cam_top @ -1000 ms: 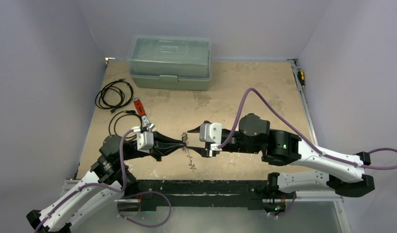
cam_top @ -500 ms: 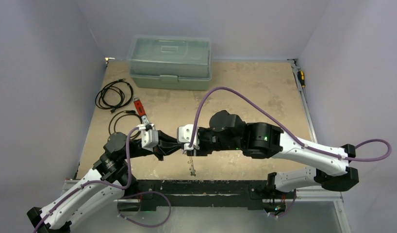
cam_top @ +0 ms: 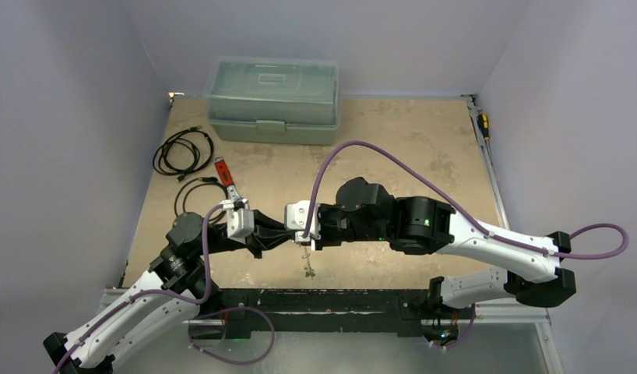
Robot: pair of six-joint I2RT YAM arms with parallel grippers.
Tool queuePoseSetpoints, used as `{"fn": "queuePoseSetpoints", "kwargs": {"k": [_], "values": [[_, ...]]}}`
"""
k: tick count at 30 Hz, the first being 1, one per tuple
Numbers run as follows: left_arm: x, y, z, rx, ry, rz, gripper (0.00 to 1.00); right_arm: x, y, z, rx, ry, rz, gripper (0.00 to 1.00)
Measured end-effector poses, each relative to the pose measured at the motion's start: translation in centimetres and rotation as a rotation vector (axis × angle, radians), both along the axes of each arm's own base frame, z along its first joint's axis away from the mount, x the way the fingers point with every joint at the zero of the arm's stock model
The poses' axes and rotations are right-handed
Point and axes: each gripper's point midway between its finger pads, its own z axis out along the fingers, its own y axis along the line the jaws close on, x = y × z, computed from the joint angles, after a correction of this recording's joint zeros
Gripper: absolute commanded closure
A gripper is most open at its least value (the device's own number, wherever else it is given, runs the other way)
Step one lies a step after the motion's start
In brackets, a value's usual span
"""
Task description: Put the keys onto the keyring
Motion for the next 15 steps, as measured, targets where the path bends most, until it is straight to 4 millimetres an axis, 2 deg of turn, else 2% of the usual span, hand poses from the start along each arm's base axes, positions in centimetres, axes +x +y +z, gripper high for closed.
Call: {"fn": "queuePoseSetpoints", "kwargs": {"k": [6, 15], "values": [[-0.12, -0.02, -0.01, 0.001, -0.001, -0.007, 1.0, 0.25, -0.04, 0.07, -0.001, -0.012, -0.009, 0.77], [-0.11, -0.08, -0.11, 0.004, 0.002, -0.009, 1.0, 0.54, 0.09, 0.0, -0.002, -0.019, -0.021, 0.77]]}}
